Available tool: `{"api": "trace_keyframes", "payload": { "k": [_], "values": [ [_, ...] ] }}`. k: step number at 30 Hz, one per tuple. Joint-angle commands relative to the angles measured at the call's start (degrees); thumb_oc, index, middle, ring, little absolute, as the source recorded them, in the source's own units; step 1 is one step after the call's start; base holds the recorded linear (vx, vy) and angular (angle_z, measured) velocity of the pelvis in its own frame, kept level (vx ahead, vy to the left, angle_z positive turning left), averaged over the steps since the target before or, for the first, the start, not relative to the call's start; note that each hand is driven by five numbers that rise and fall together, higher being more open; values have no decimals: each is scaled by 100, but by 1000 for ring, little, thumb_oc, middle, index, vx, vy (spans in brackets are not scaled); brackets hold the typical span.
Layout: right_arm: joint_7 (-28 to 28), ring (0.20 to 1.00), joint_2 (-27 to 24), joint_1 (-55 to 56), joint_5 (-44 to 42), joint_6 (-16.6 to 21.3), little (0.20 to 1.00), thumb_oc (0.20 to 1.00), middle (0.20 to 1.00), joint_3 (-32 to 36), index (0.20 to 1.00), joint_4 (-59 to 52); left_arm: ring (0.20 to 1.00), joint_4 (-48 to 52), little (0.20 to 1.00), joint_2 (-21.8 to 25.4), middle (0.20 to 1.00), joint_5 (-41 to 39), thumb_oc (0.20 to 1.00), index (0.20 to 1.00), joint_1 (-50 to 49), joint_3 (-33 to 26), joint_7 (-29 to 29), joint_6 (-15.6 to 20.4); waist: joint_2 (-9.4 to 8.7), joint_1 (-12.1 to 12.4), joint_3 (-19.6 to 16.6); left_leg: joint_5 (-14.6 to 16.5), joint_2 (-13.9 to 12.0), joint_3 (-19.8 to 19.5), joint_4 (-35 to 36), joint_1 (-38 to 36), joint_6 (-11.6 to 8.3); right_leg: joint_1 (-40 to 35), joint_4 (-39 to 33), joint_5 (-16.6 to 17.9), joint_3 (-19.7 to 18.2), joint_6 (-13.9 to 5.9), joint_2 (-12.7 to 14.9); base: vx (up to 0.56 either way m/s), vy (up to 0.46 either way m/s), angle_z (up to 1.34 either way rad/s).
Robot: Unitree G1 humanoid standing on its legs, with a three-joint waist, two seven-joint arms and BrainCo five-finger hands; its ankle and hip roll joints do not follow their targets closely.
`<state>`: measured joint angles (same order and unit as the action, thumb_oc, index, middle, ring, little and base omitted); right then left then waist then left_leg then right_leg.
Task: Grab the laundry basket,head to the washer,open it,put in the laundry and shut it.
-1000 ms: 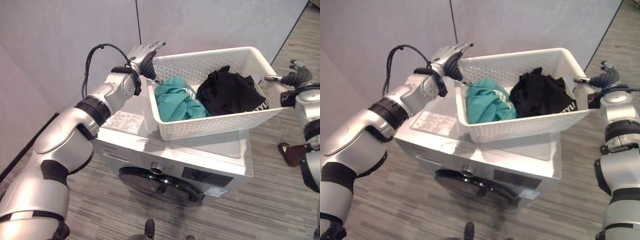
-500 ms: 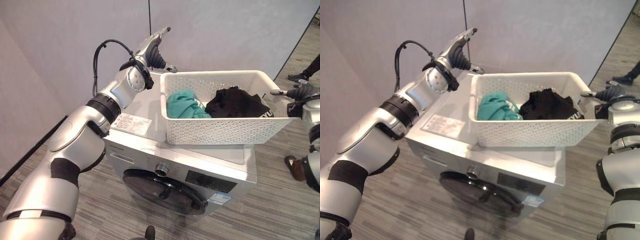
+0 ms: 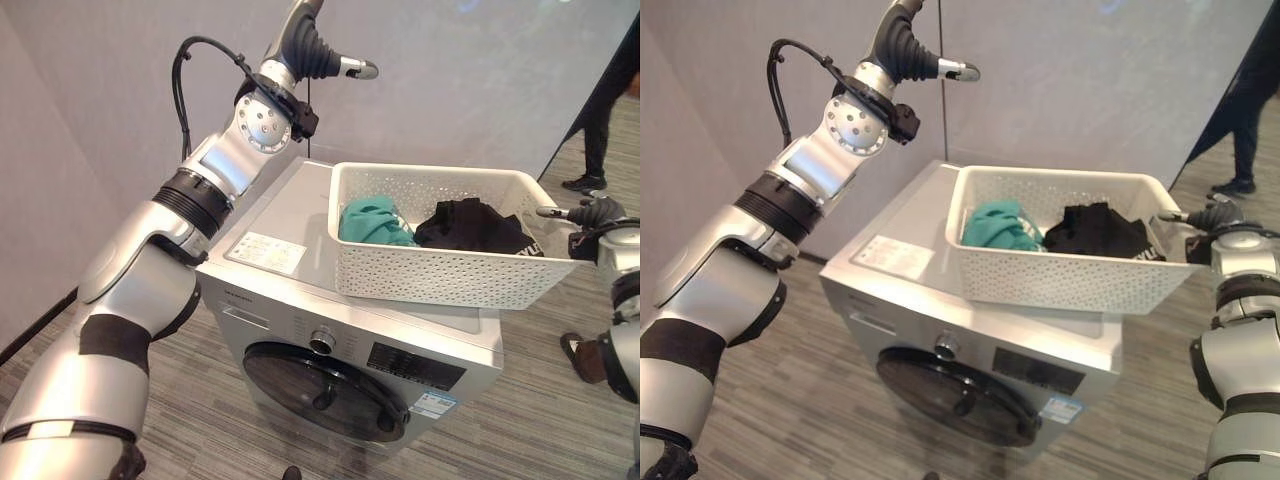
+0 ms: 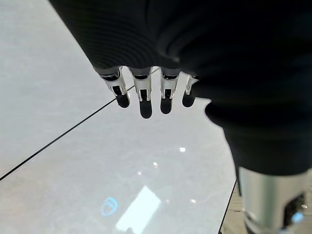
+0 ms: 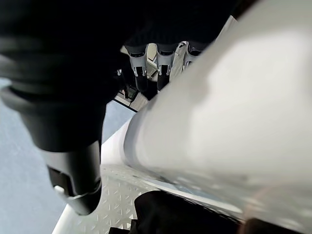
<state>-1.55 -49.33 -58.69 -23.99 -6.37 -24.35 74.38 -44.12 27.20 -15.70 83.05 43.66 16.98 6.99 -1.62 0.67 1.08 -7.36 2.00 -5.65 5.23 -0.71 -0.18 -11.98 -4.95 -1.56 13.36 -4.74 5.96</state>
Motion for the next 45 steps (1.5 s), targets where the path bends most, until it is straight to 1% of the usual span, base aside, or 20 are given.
{"api": "trace_keyframes", "payload": {
  "k": [1, 6, 10, 13, 16, 19, 23, 24, 27, 29, 32, 33, 34, 38, 39, 40, 42, 43, 44, 45],
  "values": [
    [-39, 1000, -66, 163, -5, 109, 1000, 1000, 1000, -447, 1000, 322, 1000, -691, 1000, 106, 1000, 115, 1000, 1000, 868, -202, 182, 213, 309, 205, 58, 675, -356, 188, -23, -261, -181, 285, 91, 63, -46, -429, 357, 0, 0, 0],
    [-12, 1000, -18, 120, 4, 135, 1000, 1000, 1000, -458, 1000, 190, 1000, -796, 1000, 201, 1000, 266, 1000, 1000, 961, -142, 228, 194, 305, 161, 25, 693, -349, 185, -23, -261, -189, 281, 79, 81, -53, -438, 343, 0, 0, 0],
    [73, 1000, 4, -140, -50, 230, 1000, 1000, 1000, -550, 1000, 12, 1000, -925, 1000, 327, 1000, 440, 1000, 1000, 1032, 16, 230, 178, 314, 109, 10, 714, -344, 231, -23, -257, -188, 304, 53, 109, -80, -463, 344, 16, 19, 0],
    [205, 1000, -13, -422, -278, 372, 1000, 1000, 1000, -522, 1000, -223, 1000, -1152, 1000, 467, 1000, 472, 1000, 1000, 1137, 169, 179, 175, 330, 71, 14, 724, -350, 283, -23, -235, -185, 377, 42, 143, -114, -493, 359, 17, 36, -5],
    [480, 1000, -188, -864, -453, 614, 1000, 1000, 1000, -562, 1000, -811, 1000, -1264, 1000, 579, 1000, 524, 1000, 1000, 1223, 276, 214, 181, 327, 19, 12, 746, -347, 352, -23, -196, -189, 427, -3, 179, -154, -522, 372, 19, 35, -9],
    [766, 1000, -345, -1227, -492, 806, 1000, 1000, 1000, -561, 1000, -1286, 1000, -1195, 1000, 628, 1000, 529, 1000, 1000, 1153, 193, 315, 214, 330, -4, 14, 759, -343, 379, -23, -185, -187, 448, -5, 178, -177, -531, 385, 16, 25, -10],
    [1371, 1000, -626, -1520, -363, 1168, 1000, 1000, 1000, -341, 1000, -2306, 1000, -654, 1000, 865, 1000, 694, 1000, 1000, 807, 7, 480, 284, 357, -6, 19, 806, -334, 414, -23, -259, -162, 412, 2, 157, -205, -520, 390, 24, 22, 0],
    [1548, 1000, -677, -1470, -275, 1262, 1000, 1000, 1000, -205, 1000, -2547, 1000, -543, 1000, 909, 1000, 743, 1000, 1000, 705, -62, 534, 297, 371, -3, 24, 823, -336, 415, -23, -283, -155, 399, 5, 145, -216, -511, 385, 0, 0, 0],
    [1726, 1000, -763, -1324, -181, 1340, 1000, 1000, 1000, -23, 1000, -2753, 1000, -446, 1000, 986, 1000, 768, 1000, 1000, 564, -161, 621, 321, 376, 4, 26, 837, -347, 423, -23, -320, -151, 382, 13, 133, -221, -502, 380, 0, 0, 0],
    [1746, 1000, -798, -1219, -132, 1321, 1000, 1000, 1000, 27, 1000, -2838, 1000, -398, 1000, 1014, 1000, 794, 1000, 1000, 522, -165, 625, 316, 375, 1, 24, 843, -351, 427, -23, -335, -149, 372, 14, 132, -220, -503, 379, 0, 0, 0],
    [1815, 1000, -1071, -793, -13, 1330, 1000, 1000, 1000, 326, 1000, -3150, 1000, -314, 1000, 1203, 1000, 796, 1000, 1000, 412, -220, 620, 330, 388, -28, 13, 857, -359, 440, -23, -370, -145, 347, 15, 118, -226, -499, 365, 0, 0, -2],
    [1818, 1000, -1176, -614, 62, 1316, 1000, 1000, 1000, 435, 1000, -3250, 1000, -273, 1000, 1260, 1000, 778, 1000, 1000, 372, -257, 593, 335, 387, -42, 20, 810, -355, 435, -23, -351, -136, 367, 28, 150, -237, -488, 363, 0, 0, 0],
    [1819, 1000, -1177, -579, 68, 1310, 1000, 1000, 1000, 461, 1000, -3268, 1000, -268, 1000, 1255, 1000, 778, 1000, 1000, 366, -252, 591, 332, 381, -35, 6, 855, -360, 431, -23, -371, -142, 345, 22, 114, -242, -493, 359, 0, 0, 0],
    [1846, 1000, -1546, 169, 179, 1299, 1000, 1000, 1000, 1056, 1000, -3589, 1000, 32, 1000, 1428, 1000, 557, 1000, 1000, 88, -529, 438, 425, 370, -65, -8, 864, -379, 422, -23, -406, -148, 333, 62, 87, -253, -485, 343, -10, -11, 0],
    [1858, 1000, -1723, 477, 157, 1308, 1000, 1000, 1000, 1363, 1000, -3657, 1000, 306, 1000, 1511, 1000, 332, 1000, 1000, -69, -694, 361, 504, 357, -63, -3, 810, -389, 409, -23, -390, -148, 351, 85, 108, -234, -467, 339, -37, -35, 0],
    [1856, 1000, -1727, 525, 161, 1306, 1000, 1000, 1000, 1400, 1000, -3678, 1000, 327, 1000, 1509, 1000, 332, 1000, 1000, -85, -698, 358, 496, 354, -56, -9, 810, -390, 407, -23, -391, -149, 348, 85, 107, -232, -466, 338, -44, -42, 0],
    [1858, 1000, -1885, 885, 147, 1309, 1000, 1000, 1000, 1785, 1000, -3805, 1000, 685, 1000, 1666, 1000, 162, 1000, 1000, -266, -896, 302, 571, 343, -32, -19, 802, -409, 384, -23, -393, -160, 337, 91, 93, -213, -456, 327, -24, -53, 0],
    [1881, 1000, -2054, 1293, 156, 1301, 1000, 1000, 1000, 2200, 1000, -3910, 1000, 1091, 1000, 1859, 1000, -55, 1000, 1000, -526, -1162, 225, 657, 343, -16, -21, 786, -425, 361, -23, -387, -170, 331, 91, 89, -191, -443, 312, -27, -54, -1],
    [1880, 1000, -2055, 1376, 163, 1295, 1000, 1000, 1000, 2267, 1000, -3948, 1000, 1128, 1000, 1857, 1000, -54, 1000, 1000, -555, -1174, 220, 644, 341, -6, -31, 785, -427, 357, -23, -388, -171, 328, 92, 88, -187, -441, 310, -31, -55, -2],
    [1905, 1000, -2108, 1715, 207, 1273, 1000, 1000, 1000, 2579, 1000, -4037, 1000, 1361, 1000, 1953, 1000, -124, 1000, 1000, -719, -1342, 203, 635, 345, 10, -35, 773, -439, 340, -23, -384, -174, 327, 97, 75, -170, -428, 297, -32, -38, 0]
  ]
}}
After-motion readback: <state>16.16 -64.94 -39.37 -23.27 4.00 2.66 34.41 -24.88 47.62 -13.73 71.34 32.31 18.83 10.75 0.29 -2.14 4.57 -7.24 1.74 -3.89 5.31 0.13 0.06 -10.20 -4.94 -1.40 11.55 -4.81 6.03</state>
